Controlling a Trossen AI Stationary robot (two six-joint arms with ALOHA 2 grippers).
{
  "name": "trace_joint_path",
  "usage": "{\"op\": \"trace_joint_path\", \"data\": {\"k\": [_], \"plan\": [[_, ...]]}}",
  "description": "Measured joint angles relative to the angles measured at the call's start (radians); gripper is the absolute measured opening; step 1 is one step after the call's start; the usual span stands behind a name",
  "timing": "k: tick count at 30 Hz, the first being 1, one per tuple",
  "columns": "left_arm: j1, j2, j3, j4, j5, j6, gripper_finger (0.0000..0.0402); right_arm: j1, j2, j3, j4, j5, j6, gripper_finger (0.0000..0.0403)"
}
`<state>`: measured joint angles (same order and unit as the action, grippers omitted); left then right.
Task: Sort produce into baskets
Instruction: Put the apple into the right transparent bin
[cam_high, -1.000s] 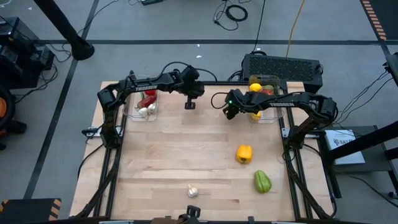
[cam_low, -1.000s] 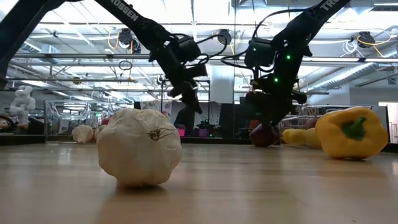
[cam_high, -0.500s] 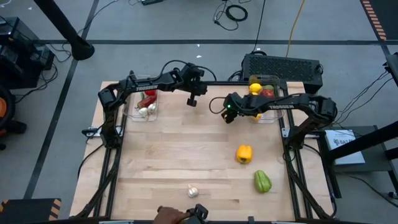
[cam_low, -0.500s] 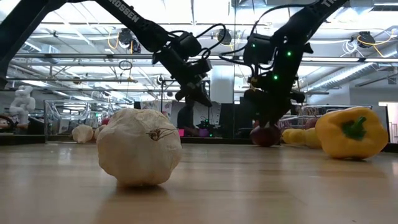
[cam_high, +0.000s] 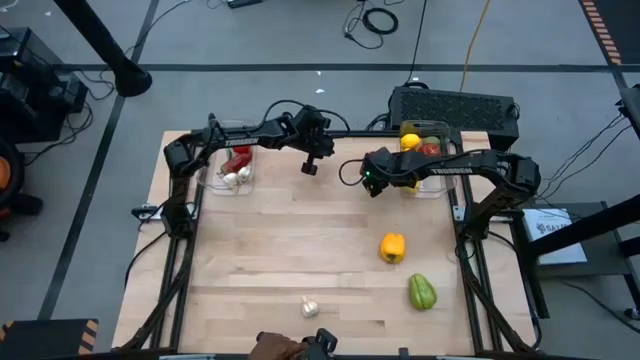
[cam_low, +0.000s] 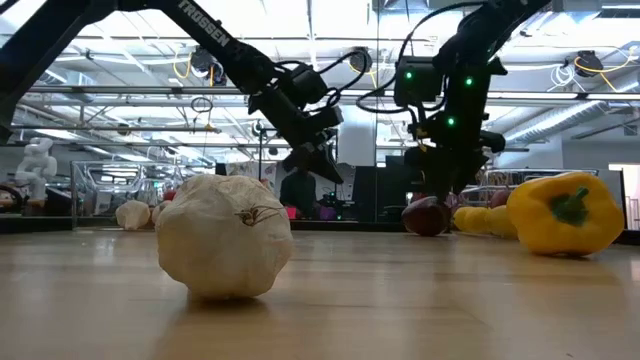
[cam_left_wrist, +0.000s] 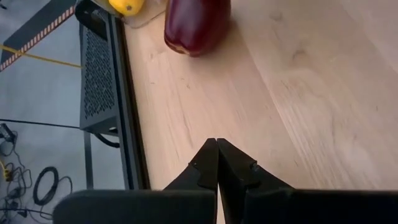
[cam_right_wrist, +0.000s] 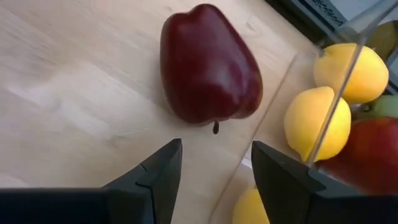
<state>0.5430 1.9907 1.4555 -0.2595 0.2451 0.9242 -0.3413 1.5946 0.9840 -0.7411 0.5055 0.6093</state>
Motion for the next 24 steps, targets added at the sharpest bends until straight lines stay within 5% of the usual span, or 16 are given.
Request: {"op": "trace_joint_path", "data": {"k": [24], "plan": [[0.005, 0.0, -0.001, 0.044, -0.014, 0.026, 0.0002, -0.035, 0.139, 0.012, 0.126, 0.013, -0.102, 0.0126]]}}
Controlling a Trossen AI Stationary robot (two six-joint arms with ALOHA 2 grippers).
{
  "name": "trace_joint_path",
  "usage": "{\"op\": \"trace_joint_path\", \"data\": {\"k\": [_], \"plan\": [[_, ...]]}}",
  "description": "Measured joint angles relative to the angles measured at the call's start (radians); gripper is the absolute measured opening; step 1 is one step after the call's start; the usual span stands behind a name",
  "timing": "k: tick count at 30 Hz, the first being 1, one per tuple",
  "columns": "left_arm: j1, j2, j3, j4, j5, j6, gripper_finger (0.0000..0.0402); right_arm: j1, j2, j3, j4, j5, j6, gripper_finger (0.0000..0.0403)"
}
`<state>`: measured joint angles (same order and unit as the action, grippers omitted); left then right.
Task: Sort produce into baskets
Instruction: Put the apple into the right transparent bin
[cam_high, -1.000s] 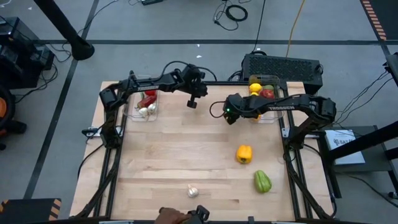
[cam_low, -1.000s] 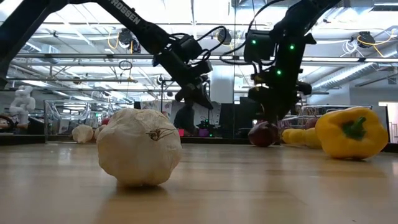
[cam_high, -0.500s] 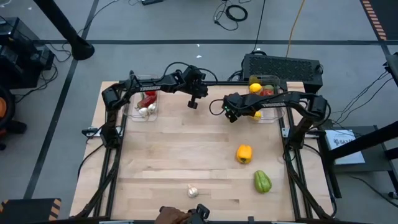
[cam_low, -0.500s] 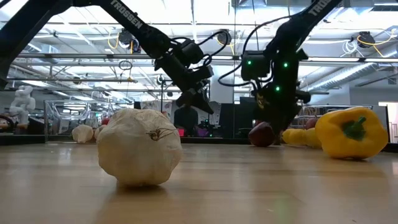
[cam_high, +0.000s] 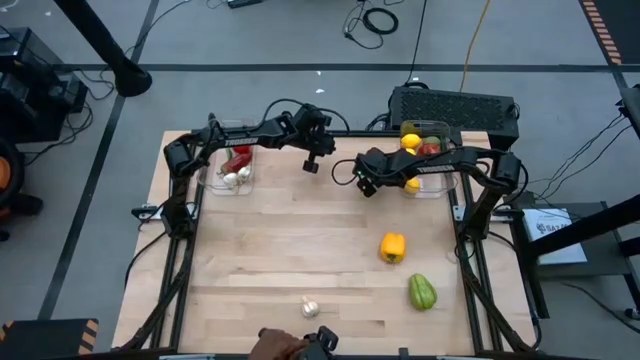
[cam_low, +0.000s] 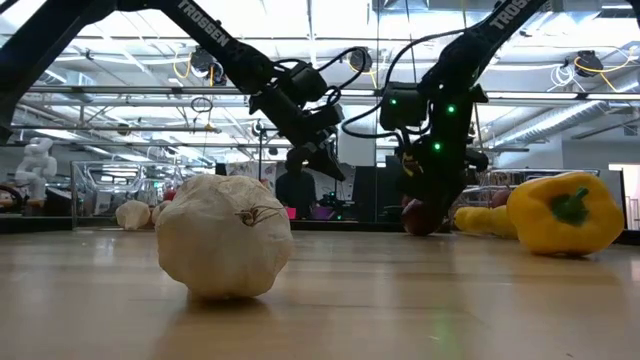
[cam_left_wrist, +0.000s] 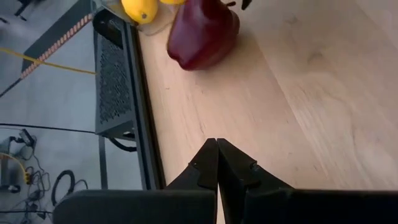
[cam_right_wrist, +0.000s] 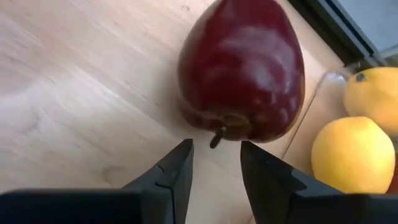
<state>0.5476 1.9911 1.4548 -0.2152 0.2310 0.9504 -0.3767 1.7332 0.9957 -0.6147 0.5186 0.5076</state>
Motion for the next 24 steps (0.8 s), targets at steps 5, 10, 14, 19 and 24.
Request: {"op": "trace_joint_path", "data": {"k": [5, 10, 14, 19, 24], "plan": [[0.01, 0.0, 0.0, 0.017, 0.0, 0.0, 0.0002, -0.002, 0.0, 0.009, -0.016, 0.001, -0.004, 0.0125], [0.01, 0.0, 0.0, 0.019, 0.0, 0.0, 0.0002, -0.004, 0.0, 0.009, -0.008, 0.004, -0.002, 0.0125], [0.01, 0.0, 0.0, 0.016, 0.0, 0.0, 0.0002, -0.004, 0.0, 0.009, 0.004, 0.005, -0.001, 0.0125], [0.01, 0.0, 0.0, 0.015, 0.0, 0.0, 0.0002, -0.006, 0.0, 0.009, 0.004, 0.006, 0.0, 0.0125], [0.01, 0.0, 0.0, 0.015, 0.0, 0.0, 0.0002, -0.024, 0.006, 0.01, 0.0, 0.009, -0.024, 0.0125]]}}
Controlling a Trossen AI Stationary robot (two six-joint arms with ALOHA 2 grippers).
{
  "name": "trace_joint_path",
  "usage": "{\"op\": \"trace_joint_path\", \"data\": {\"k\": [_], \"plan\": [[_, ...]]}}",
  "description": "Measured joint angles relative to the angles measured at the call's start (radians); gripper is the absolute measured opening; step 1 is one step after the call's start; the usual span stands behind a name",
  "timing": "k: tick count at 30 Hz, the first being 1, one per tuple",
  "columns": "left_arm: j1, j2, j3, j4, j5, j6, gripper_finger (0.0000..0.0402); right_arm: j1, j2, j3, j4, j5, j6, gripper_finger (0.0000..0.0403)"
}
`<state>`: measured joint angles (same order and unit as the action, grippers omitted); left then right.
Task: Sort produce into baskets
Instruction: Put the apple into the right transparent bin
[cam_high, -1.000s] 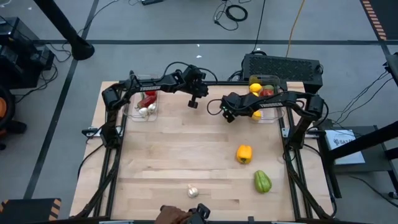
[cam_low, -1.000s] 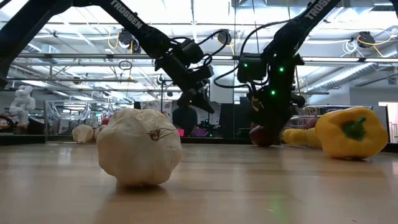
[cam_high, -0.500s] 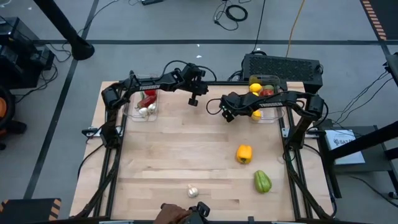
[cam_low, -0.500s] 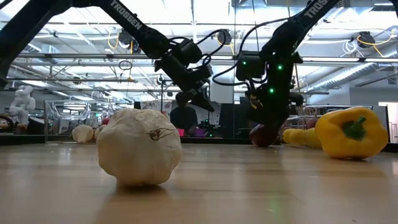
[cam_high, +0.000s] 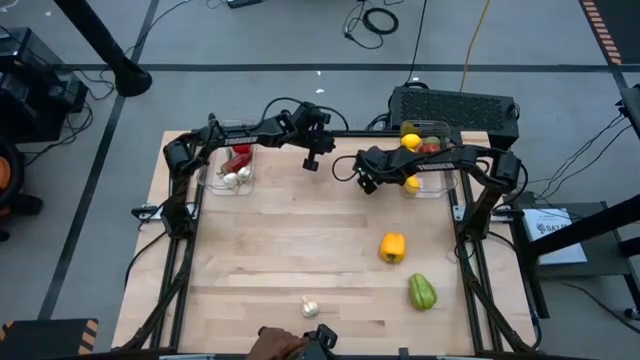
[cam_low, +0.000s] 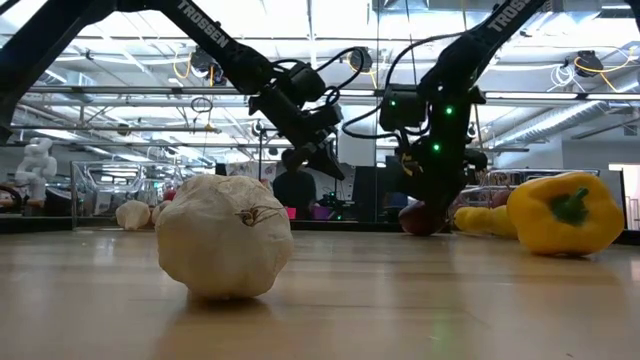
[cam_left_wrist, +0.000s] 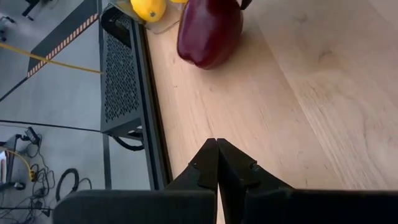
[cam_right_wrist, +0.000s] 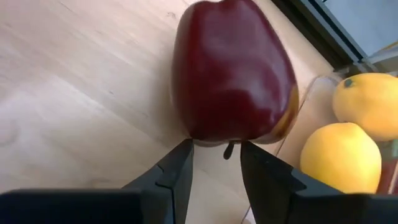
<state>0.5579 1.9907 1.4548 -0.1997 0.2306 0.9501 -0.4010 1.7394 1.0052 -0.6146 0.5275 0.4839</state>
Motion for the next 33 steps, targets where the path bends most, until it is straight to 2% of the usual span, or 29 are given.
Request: {"op": "trace_joint_path", "data": {"k": [12, 21, 27, 33], "plan": [[0.0, 0.0, 0.0, 0.003, 0.0, 0.005, 0.0002, -0.012, 0.06, 0.0, 0.013, 0.0, -0.036, 0.0121], [0.0, 0.0, 0.0, 0.004, 0.0, 0.008, 0.0002, -0.024, 0.06, 0.0, 0.053, 0.018, -0.089, 0.0055], [0.002, 0.0, 0.0, 0.013, -0.021, 0.055, 0.0002, -0.023, 0.06, 0.0, 0.093, -0.007, -0.127, 0.0012], [0.01, 0.0, 0.0, 0.01, -0.03, 0.052, 0.0002, -0.023, 0.06, 0.0, 0.092, -0.009, -0.135, 0.0001]]}}
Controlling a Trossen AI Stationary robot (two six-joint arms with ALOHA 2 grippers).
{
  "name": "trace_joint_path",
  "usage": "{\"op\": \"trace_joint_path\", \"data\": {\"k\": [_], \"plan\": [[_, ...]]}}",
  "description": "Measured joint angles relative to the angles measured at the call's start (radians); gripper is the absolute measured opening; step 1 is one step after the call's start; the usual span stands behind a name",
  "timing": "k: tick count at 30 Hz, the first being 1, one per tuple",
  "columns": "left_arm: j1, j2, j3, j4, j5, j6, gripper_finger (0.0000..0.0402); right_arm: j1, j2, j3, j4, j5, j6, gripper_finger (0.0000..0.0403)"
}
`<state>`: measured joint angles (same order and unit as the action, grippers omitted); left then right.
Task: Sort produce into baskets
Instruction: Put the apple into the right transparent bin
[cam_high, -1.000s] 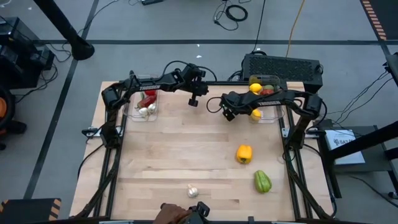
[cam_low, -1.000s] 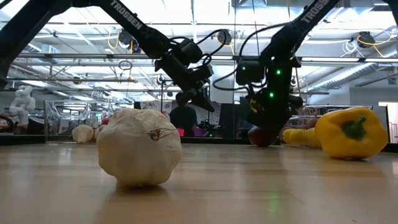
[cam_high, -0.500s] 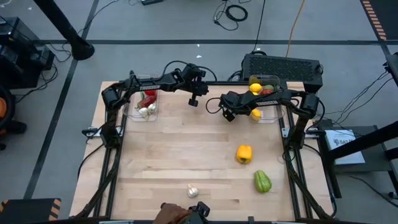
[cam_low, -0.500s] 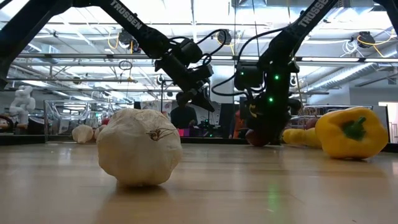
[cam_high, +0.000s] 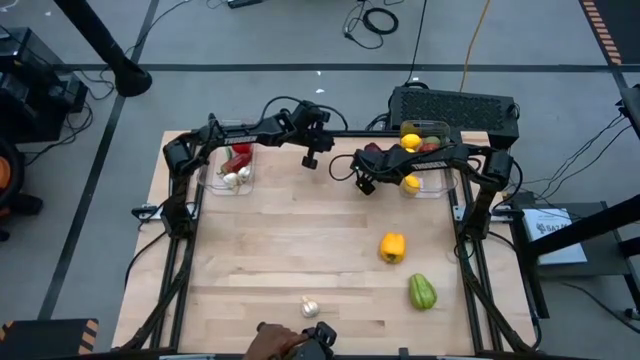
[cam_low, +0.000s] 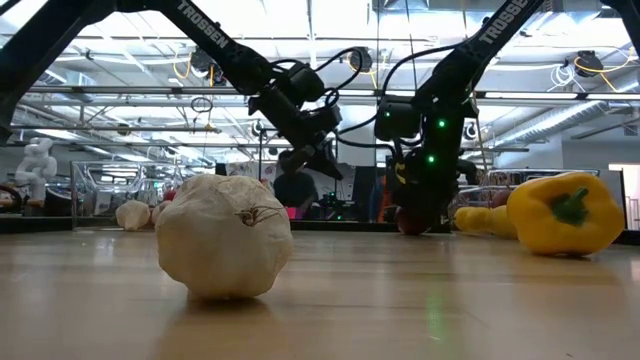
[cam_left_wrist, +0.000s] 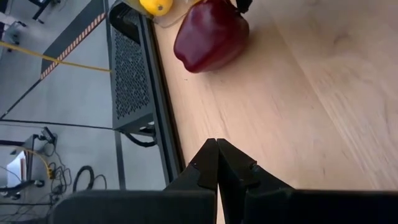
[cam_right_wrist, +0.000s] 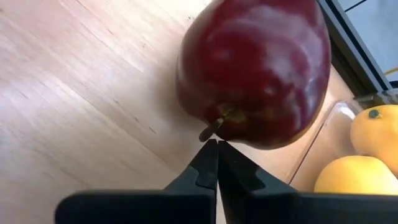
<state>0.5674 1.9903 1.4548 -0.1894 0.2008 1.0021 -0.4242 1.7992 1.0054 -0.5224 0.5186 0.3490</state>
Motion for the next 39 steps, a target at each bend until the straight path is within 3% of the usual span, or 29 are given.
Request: {"op": "trace_joint_path", "data": {"k": [21, 27, 33, 39], "plan": [[0.007, 0.0, 0.0, 0.051, 0.0, -0.012, 0.0002, 0.058, -0.007, 0.008, -0.118, -0.003, 0.154, 0.0008], [0.032, 0.0, 0.0, 0.039, 0.034, 0.054, 0.0002, 0.056, -0.007, 0.082, -0.17, -0.022, 0.236, 0.0059], [0.04, 0.0, 0.0, -0.026, 0.046, 0.053, 0.0002, 0.043, -0.007, 0.172, -0.26, -0.02, 0.205, 0.0126], [0.041, 0.0, 0.0, -0.037, 0.042, 0.051, 0.0002, 0.044, -0.008, 0.22, -0.276, -0.021, 0.207, 0.0156]]}}
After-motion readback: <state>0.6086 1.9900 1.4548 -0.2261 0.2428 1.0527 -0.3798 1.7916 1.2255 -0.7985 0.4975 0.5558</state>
